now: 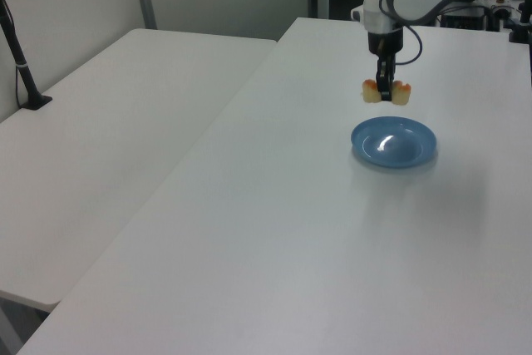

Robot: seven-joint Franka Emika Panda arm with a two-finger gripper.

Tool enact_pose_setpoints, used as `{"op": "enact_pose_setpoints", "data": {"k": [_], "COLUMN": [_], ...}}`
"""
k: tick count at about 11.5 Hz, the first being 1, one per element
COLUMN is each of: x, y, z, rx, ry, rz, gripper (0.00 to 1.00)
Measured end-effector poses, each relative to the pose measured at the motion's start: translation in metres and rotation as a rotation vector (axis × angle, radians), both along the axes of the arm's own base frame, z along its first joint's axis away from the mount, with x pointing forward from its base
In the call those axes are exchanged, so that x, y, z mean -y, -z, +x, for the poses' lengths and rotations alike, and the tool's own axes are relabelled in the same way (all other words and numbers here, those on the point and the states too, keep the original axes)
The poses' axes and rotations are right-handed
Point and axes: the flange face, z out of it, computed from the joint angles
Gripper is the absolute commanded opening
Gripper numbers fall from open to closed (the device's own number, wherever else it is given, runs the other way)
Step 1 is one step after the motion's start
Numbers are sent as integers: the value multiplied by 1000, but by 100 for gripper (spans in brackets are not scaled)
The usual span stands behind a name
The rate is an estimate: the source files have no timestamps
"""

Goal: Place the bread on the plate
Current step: 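Carry the bread roll over the blue plate and lower it, then open the gripper to release the bread onto the plate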

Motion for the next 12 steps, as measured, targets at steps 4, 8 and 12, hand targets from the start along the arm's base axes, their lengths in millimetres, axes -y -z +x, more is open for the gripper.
{"op": "enact_pose_setpoints", "data": {"k": [4, 8, 12], "x": [-56, -59, -61], "y": [42, 67, 49], "z": [-10, -6, 0], "rx": [-76, -85, -46], "ry": [-32, 25, 92], "rz": [-17, -40, -41], "gripper": [70, 100, 100]}}
